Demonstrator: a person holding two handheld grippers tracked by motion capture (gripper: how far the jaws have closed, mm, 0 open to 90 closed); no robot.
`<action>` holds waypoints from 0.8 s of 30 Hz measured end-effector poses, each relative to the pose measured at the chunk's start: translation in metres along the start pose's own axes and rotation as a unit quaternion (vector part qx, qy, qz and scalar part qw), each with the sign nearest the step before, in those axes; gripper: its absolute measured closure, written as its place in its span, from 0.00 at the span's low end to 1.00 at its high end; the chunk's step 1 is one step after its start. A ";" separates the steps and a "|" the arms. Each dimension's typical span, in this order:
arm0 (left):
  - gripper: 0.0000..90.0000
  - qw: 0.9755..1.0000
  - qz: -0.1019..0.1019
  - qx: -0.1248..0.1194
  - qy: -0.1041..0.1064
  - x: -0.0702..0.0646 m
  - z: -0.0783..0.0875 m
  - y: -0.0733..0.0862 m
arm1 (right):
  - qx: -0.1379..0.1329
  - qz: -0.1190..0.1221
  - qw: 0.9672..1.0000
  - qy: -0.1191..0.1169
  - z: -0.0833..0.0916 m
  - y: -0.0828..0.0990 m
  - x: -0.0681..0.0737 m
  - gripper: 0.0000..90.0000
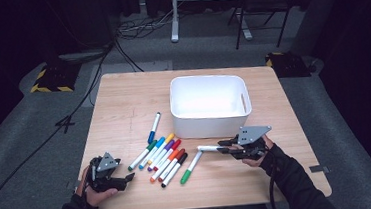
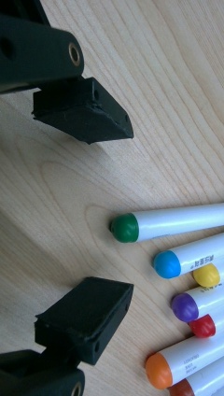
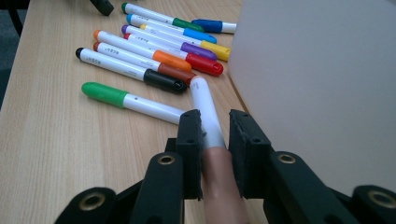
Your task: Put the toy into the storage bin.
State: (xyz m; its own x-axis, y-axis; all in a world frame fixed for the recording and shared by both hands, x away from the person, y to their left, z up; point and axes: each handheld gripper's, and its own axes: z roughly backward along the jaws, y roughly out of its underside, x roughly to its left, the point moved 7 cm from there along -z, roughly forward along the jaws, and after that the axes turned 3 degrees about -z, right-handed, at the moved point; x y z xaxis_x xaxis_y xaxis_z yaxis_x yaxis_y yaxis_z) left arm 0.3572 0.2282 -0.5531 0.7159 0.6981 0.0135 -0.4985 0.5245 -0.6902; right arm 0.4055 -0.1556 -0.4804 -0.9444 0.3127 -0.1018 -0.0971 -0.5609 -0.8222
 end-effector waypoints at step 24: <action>0.25 1.000 0.000 0.000 0.000 0.000 0.000 0.000 | -0.009 0.016 1.000 0.025 0.021 -0.025 -0.011 0.83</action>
State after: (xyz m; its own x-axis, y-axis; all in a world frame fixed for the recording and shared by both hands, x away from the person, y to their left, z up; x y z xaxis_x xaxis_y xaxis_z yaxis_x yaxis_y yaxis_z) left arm 0.3572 0.2281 -0.5531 0.7158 0.6982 0.0135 -0.4984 0.5243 -0.6904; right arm 0.4117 -0.1610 -0.4470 -0.9300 0.3332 -0.1554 -0.0609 -0.5566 -0.8285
